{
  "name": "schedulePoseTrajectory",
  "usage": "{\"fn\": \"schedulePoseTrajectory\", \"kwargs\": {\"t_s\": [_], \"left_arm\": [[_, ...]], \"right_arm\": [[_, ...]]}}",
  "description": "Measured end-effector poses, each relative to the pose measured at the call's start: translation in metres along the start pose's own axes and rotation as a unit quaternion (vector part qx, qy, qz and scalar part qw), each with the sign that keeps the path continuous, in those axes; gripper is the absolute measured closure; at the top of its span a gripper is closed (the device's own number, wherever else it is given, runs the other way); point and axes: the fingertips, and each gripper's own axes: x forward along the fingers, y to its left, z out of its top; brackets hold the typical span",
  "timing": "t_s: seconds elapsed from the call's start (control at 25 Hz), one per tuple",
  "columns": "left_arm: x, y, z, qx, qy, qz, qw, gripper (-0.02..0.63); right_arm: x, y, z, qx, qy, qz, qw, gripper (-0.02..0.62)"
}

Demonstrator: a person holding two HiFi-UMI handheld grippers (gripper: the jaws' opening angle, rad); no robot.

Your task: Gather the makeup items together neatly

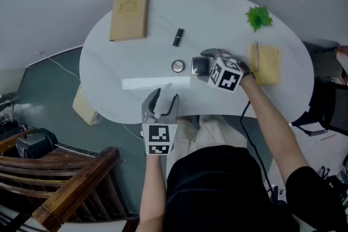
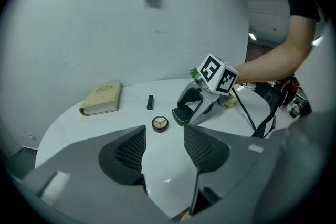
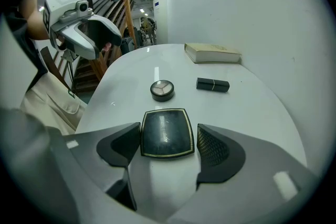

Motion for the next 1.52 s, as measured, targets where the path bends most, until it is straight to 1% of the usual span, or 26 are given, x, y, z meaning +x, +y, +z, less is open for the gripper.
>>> {"fn": "schedulePoseTrajectory", "kwargs": {"t_s": [0.32, 0.4, 0.48, 0.56, 0.64, 0.72, 0.88, 1.08, 1.36, 1.52], "left_arm": [[0.002, -0.001, 0.005, 0.004, -0.003, -0.003, 1.0000, 0.382], [0.004, -0.001, 0.008, 0.006, -0.005, -0.006, 1.0000, 0.380], [0.006, 0.000, 0.011, 0.005, -0.008, -0.010, 0.9999, 0.380], [0.009, 0.001, 0.014, 0.003, -0.012, -0.017, 0.9998, 0.380], [0.014, 0.002, 0.018, 0.003, -0.015, -0.025, 0.9996, 0.380], [0.021, 0.005, 0.023, 0.004, -0.018, -0.034, 0.9992, 0.380], [0.035, 0.014, 0.033, 0.007, -0.025, -0.056, 0.9981, 0.380], [0.054, 0.024, 0.046, 0.016, -0.029, -0.083, 0.9960, 0.380], [0.087, 0.040, 0.057, 0.031, -0.027, -0.111, 0.9930, 0.382], [0.104, 0.044, 0.061, 0.031, -0.025, -0.126, 0.9912, 0.381]], "right_arm": [[-0.017, 0.002, 0.008, 0.017, -0.032, -0.013, 0.999, 0.267], [-0.024, 0.000, 0.012, 0.032, -0.047, -0.027, 0.998, 0.267], [-0.030, -0.002, 0.015, 0.061, -0.062, -0.043, 0.995, 0.267], [-0.036, -0.002, 0.020, 0.109, -0.089, -0.052, 0.989, 0.268], [-0.045, -0.002, 0.027, 0.157, -0.124, -0.058, 0.978, 0.268], [-0.052, -0.003, 0.032, 0.189, -0.148, -0.071, 0.968, 0.268], [-0.063, -0.002, 0.036, 0.217, -0.164, -0.101, 0.957, 0.268], [-0.078, 0.004, 0.050, 0.260, -0.188, -0.120, 0.940, 0.270], [-0.097, 0.011, 0.068, 0.314, -0.214, -0.161, 0.911, 0.271], [-0.106, 0.015, 0.073, 0.338, -0.220, -0.178, 0.898, 0.271]]}}
